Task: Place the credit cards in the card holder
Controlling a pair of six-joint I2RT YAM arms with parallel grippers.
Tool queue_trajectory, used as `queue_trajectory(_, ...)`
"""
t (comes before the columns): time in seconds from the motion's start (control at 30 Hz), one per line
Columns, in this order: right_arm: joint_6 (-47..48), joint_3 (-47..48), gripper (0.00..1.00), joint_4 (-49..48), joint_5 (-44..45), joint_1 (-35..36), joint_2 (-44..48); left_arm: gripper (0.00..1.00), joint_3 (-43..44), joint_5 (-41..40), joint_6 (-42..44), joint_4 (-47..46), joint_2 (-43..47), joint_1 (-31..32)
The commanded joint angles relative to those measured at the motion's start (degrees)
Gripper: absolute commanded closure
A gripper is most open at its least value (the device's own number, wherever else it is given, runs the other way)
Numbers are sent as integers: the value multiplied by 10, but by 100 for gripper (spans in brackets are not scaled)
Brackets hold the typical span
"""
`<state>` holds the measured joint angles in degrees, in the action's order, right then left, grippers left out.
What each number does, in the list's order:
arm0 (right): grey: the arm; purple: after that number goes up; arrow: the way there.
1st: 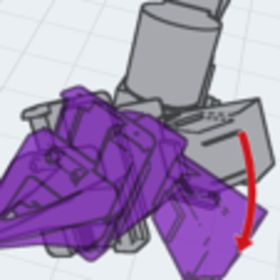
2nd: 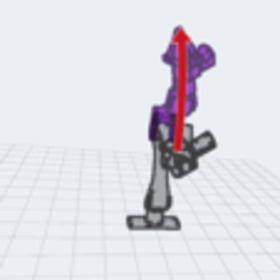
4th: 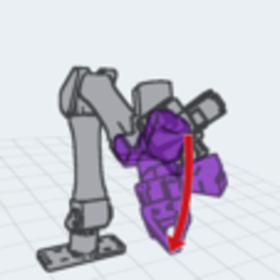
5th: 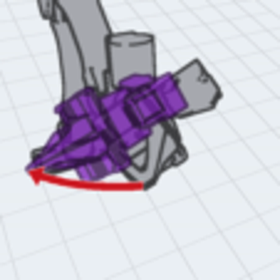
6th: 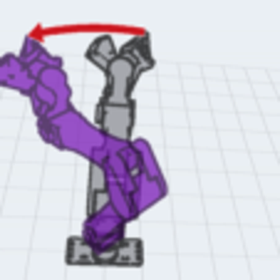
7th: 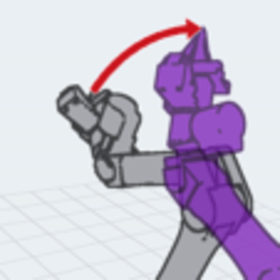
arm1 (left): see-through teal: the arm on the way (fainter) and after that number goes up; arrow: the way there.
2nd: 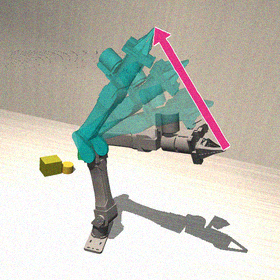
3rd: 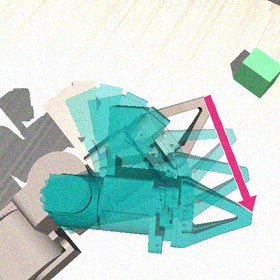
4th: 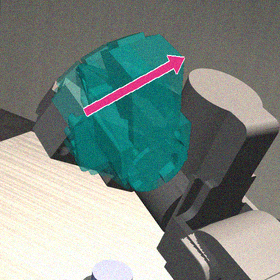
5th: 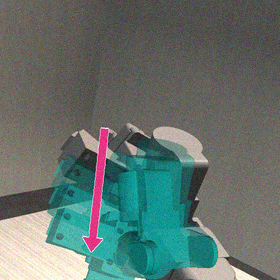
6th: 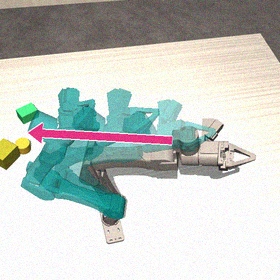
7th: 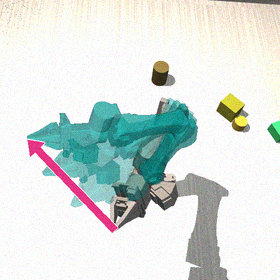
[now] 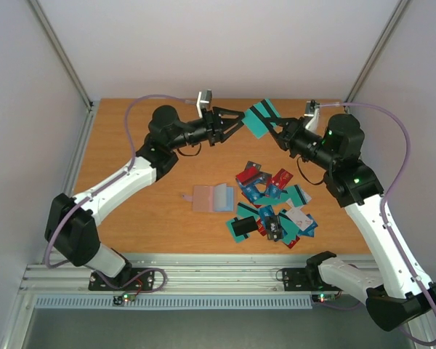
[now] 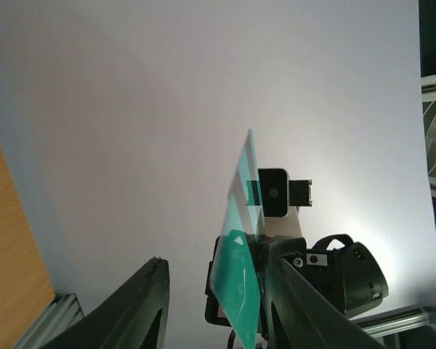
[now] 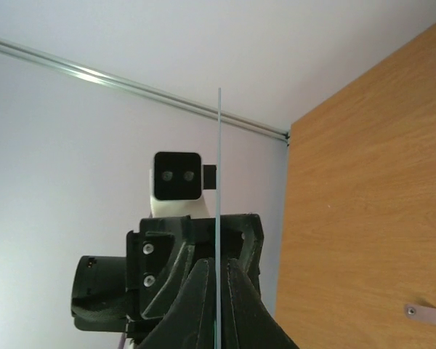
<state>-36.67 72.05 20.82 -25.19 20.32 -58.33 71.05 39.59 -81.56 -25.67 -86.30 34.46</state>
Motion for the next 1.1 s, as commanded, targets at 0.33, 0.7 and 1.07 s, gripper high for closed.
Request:
queue_trajectory(0.33, -2, -12, 99, -30, -18, 3, -4, 100, 22, 7, -57, -128, -48, 2)
queue_trajectory(0.7, 101, 19, 86, 238, 134, 1, -1, 100, -35, 3, 4, 2, 6, -4)
queue_trajectory(1.07, 143, -145, 6, 323, 128, -7, -6, 100, -63, 36, 244, 265, -2, -16)
